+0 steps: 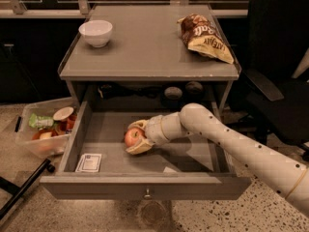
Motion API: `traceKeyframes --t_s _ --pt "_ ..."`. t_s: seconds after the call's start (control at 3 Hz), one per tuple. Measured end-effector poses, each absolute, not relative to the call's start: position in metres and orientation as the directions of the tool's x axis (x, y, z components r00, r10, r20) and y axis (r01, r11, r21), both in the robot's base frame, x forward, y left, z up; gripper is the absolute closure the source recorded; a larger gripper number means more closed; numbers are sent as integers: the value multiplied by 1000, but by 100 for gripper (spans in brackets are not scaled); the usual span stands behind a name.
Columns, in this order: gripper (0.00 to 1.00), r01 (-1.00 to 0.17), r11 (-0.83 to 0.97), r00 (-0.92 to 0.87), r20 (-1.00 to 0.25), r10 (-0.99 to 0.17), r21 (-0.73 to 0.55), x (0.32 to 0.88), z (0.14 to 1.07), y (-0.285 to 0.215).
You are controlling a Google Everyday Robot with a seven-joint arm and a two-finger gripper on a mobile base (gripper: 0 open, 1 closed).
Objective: Place apple into top drawer
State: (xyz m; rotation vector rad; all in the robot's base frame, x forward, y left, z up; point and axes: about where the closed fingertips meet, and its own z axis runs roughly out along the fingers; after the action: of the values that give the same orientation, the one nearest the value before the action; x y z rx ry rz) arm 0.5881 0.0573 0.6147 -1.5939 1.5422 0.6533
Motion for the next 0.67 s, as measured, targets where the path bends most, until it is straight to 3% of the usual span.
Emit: traceKeyframes --t_s 0.67 --pt "11 -980 55 125 -811 -572 -189 588 613 59"
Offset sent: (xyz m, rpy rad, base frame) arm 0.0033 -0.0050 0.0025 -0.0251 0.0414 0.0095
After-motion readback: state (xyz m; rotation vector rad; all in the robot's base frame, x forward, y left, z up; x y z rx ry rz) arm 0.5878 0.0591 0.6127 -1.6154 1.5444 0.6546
